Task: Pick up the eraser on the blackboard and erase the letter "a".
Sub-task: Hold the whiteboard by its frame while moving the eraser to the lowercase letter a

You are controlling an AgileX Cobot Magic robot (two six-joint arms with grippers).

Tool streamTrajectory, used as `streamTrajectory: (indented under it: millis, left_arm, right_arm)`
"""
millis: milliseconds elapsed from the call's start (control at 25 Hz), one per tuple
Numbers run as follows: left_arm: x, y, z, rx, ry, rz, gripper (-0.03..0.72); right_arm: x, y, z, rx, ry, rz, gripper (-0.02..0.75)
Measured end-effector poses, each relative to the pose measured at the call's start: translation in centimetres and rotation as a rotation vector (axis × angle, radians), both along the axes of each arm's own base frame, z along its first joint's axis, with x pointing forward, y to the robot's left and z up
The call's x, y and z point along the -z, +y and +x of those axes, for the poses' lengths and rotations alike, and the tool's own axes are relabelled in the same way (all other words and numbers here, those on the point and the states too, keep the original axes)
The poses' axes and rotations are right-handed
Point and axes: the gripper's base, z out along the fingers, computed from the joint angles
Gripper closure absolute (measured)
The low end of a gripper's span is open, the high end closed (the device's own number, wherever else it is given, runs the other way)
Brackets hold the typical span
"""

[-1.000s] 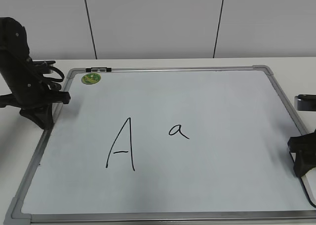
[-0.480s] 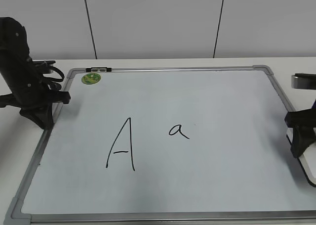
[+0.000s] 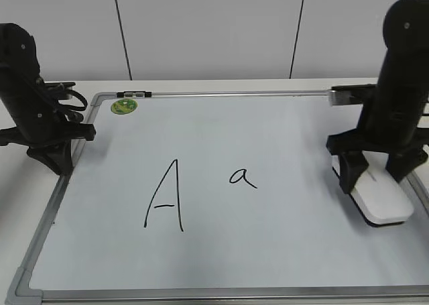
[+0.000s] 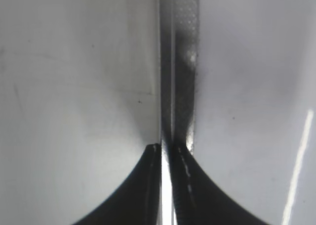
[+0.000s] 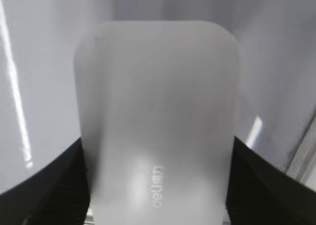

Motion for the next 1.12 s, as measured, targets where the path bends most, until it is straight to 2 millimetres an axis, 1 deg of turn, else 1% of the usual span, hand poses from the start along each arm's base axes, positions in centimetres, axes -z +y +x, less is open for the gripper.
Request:
streamTrajectory:
  millis: [240,400,560,640,840,1000,1120]
  left_arm:
    - [0.0,0.0,0.0,0.0,0.0,0.0,0.646]
    - [0.0,0.0,0.0,0.0,-0.002,0.0,0.645]
    - [0.0,0.0,0.0,0.0,-0.002,-0.001,0.643]
    - [0.0,0.0,0.0,0.0,-0.002,-0.001,0.641]
    - [0.0,0.0,0.0,-0.001,-0.001,-0.002,0.638]
    - [0.0,0.0,0.0,-0.001,-0.001,-0.002,0.636]
    - [0.0,0.0,0.0,-0.001,-0.001,-0.002,0.635]
  right_arm:
    - [-0.8,3.6,3.6,-0.075,-0.093,0.019,0.207]
    - [-0.5,6.1,5.2,-0.124,-0.124,0.029,0.207]
    - [0.2,8.4,5.6,-0.171,-0.125,0.034,0.208]
    - [0.7,9.2,5.6,-0.186,-0.117,0.037,0.208]
    - [2.6,11.0,5.3,-0.211,-0.071,0.051,0.208]
    - [3.7,11.5,5.2,-0.217,-0.044,0.052,0.208]
    - [3.9,11.6,5.3,-0.214,-0.037,0.054,0.209]
